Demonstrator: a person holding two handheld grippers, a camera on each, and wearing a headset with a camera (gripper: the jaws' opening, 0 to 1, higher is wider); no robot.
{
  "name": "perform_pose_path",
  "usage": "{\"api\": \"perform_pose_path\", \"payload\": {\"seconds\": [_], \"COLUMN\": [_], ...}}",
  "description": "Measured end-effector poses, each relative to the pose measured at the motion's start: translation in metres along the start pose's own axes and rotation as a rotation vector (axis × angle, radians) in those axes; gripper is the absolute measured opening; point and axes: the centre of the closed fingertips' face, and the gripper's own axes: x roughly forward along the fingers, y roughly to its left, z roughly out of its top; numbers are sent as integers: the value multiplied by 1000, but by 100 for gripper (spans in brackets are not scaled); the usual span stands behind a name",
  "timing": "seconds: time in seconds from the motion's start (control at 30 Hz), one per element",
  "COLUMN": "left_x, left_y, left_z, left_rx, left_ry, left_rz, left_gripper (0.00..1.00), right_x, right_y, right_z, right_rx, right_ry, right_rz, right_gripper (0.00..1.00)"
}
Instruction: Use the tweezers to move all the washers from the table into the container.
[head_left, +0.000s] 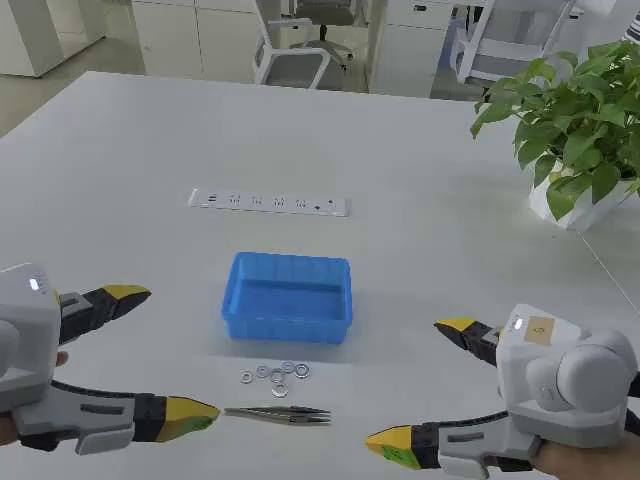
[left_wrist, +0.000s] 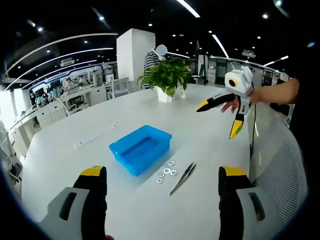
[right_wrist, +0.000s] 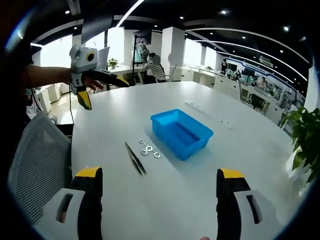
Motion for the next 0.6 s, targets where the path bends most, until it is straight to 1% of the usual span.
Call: {"api": "perform_pose_path", "payload": {"seconds": [0.6], "left_x": [-1], "left_y": [1], "left_z": [-2], "left_rx": [2], "left_ry": [6], "left_rz": [-1], "left_gripper": [99], "right_x": [1], "right_y": [1], "right_z": [1], "right_rx": [-1], "right_ry": [2], "right_rz": [5], "right_gripper": [100]}}
